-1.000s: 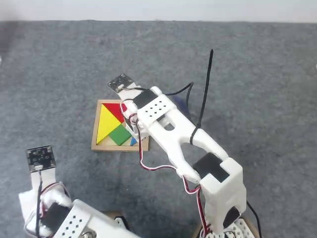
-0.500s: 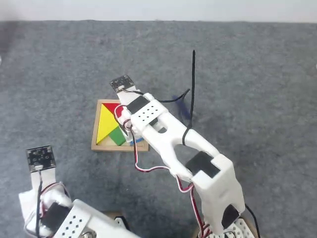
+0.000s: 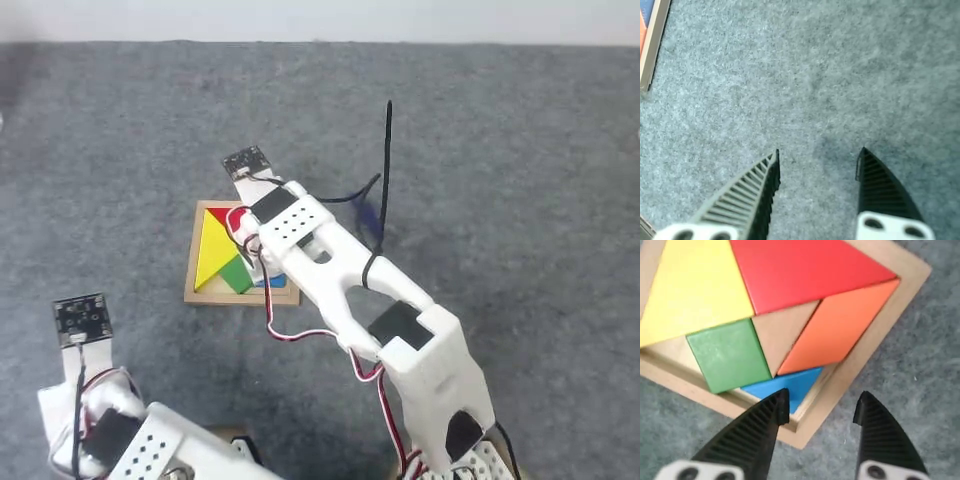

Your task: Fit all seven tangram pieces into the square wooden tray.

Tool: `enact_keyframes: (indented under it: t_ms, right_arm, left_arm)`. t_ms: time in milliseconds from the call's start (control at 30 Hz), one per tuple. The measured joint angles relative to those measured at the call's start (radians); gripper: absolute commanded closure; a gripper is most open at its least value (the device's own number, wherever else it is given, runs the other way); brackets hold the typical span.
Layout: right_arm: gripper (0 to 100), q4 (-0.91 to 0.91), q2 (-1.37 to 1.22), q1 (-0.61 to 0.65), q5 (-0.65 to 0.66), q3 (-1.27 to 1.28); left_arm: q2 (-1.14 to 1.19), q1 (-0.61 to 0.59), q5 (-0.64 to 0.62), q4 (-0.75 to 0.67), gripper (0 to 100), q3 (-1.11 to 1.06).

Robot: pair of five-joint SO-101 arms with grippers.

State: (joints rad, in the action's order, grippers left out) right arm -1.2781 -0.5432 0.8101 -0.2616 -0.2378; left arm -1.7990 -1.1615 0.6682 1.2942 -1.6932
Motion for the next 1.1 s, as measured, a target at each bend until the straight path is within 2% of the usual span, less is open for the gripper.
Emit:
enact_keyframes:
  t_ms: [267,400,467,667,833,967,1100]
  right_arm:
    - [78.0,0.037,-0.002,0.005,0.000,-0.002]
    - [90.2,0.009,-0.012,-0.005,0.000,-0.002]
    - [92.2,-0.011,-0.006,-0.026,0.000,-0.002]
    - [92.2,0.009,0.198,-0.031,0.058,0.121]
    - [91.9,0.173,0.494,-0.044,0.069,0.443]
    - [91.6,0.304,0.644,-0.114,0.126,0.677]
    - [79.9,0.359,0.652,-0.103,0.097,0.690]
  left_arm:
    - [0.000,0.000,0.000,0.000,76,0.000]
    - [0.000,0.000,0.000,0.000,76,0.000]
    - [0.000,0.000,0.000,0.000,76,0.000]
    - [0.000,0.000,0.000,0.000,76,0.000]
    - [0.000,0.000,0.000,0.026,76,0.000]
    - [0.000,0.000,0.000,0.026,76,0.000]
    - [0.000,0.000,0.000,0.026,76,0.000]
